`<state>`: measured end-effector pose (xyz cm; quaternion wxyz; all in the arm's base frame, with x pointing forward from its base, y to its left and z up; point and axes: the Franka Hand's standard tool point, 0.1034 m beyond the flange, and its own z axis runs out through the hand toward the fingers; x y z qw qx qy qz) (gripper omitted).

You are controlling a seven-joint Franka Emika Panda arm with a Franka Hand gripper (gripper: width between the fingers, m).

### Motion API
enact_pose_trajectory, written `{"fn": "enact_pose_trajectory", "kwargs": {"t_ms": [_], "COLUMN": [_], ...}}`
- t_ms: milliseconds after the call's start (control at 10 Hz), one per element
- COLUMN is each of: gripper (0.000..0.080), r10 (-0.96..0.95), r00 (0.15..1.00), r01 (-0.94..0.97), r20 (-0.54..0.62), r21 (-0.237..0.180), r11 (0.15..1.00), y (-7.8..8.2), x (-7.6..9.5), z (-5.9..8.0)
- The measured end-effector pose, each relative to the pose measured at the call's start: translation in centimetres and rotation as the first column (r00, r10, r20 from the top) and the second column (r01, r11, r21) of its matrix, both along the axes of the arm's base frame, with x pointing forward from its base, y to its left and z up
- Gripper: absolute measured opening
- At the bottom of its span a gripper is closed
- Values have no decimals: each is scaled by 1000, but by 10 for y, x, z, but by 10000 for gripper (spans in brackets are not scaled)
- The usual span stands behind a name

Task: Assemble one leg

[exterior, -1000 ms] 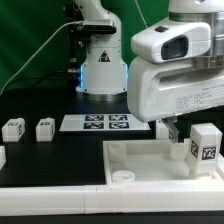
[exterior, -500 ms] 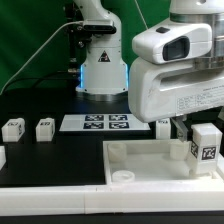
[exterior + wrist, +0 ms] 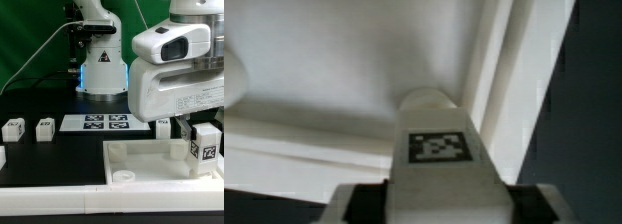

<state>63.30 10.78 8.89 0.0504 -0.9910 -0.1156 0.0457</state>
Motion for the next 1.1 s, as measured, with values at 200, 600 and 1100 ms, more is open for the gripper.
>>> {"fn": "enact_pose_trajectory", "kwargs": {"t_ms": [200, 600, 1100], "gripper": [292, 294, 294], "r10": [-243, -654, -947], "r00": [970, 756, 323], "r01": [242, 651, 937], "r20": [-21, -23, -1], "r21": [-26, -76, -142], "r11": [970, 755, 319], "y": [2, 9, 12], "x": [-1, 1, 1], "z": [0, -1, -1]}}
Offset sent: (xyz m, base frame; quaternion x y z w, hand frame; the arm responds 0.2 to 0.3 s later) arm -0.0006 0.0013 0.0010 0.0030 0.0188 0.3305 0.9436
